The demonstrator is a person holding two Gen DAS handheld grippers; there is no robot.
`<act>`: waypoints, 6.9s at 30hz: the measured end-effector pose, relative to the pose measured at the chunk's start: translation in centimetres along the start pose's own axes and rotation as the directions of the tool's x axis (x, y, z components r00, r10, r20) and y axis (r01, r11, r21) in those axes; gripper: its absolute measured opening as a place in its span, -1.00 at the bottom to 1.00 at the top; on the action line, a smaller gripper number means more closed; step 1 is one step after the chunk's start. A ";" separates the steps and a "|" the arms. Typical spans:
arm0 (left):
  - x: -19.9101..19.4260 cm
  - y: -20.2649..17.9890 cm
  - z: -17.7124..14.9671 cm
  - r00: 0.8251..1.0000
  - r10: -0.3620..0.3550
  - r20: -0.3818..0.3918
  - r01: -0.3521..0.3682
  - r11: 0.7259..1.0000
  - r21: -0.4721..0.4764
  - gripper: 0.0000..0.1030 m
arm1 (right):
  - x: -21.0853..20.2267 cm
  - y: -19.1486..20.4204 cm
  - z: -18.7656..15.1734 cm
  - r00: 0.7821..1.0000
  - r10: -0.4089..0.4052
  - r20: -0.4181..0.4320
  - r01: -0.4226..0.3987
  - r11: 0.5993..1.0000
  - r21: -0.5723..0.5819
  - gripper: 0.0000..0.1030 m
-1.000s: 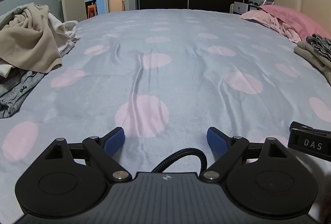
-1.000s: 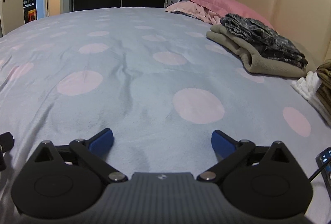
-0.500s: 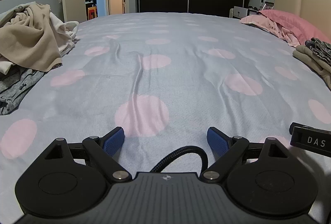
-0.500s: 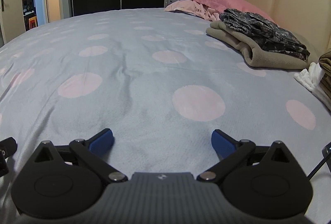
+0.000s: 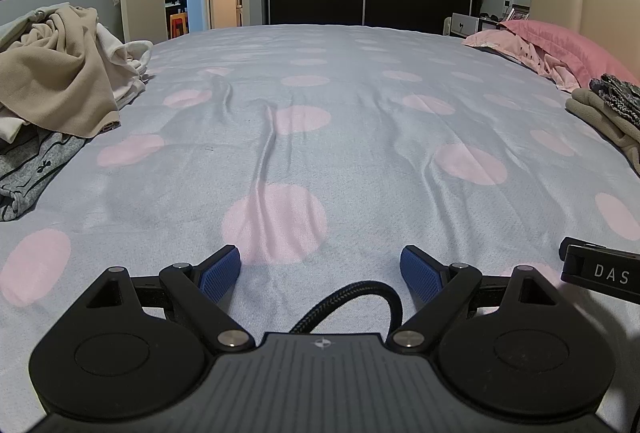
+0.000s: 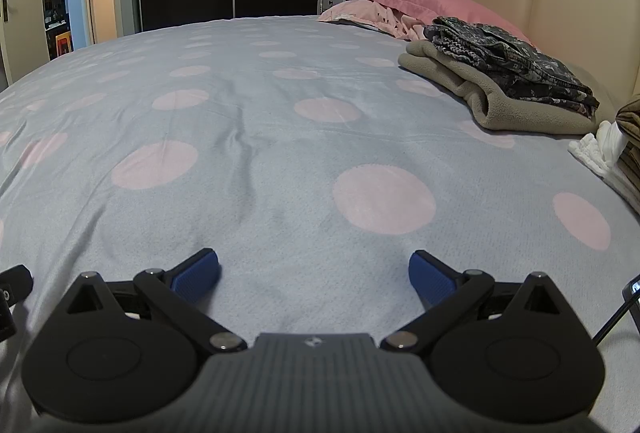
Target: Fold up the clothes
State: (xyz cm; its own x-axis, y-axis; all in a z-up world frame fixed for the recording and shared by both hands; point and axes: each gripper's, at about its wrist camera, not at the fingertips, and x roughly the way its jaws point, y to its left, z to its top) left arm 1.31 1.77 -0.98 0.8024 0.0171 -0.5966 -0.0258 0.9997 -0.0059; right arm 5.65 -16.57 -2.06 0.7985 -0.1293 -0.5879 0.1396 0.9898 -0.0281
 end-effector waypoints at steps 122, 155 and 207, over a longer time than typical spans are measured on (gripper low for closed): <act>-3.7 4.5 2.1 0.984 0.174 -0.037 -0.177 0.979 -0.106 0.93 | -3.6 4.0 3.1 0.984 0.145 0.105 -0.128 0.980 -0.149 0.99; -14.8 30.7 5.7 0.910 0.401 -0.106 -0.414 0.893 -0.176 0.32 | -17.7 36.0 8.8 0.566 0.810 -0.150 -0.768 0.453 -0.454 0.45; -18.3 14.6 11.1 0.991 0.112 -0.070 -0.112 0.994 -0.004 -0.42 | -15.9 5.0 14.2 0.844 0.528 -0.091 -0.510 0.740 -0.438 -0.93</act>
State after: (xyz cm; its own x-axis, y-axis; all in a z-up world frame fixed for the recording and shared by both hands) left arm -7.12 16.32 18.75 0.7506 0.1271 -0.6485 -0.1180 0.9913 0.0576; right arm 1.95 -10.43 18.66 0.6947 0.4189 -0.5847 -0.5607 0.8246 -0.0754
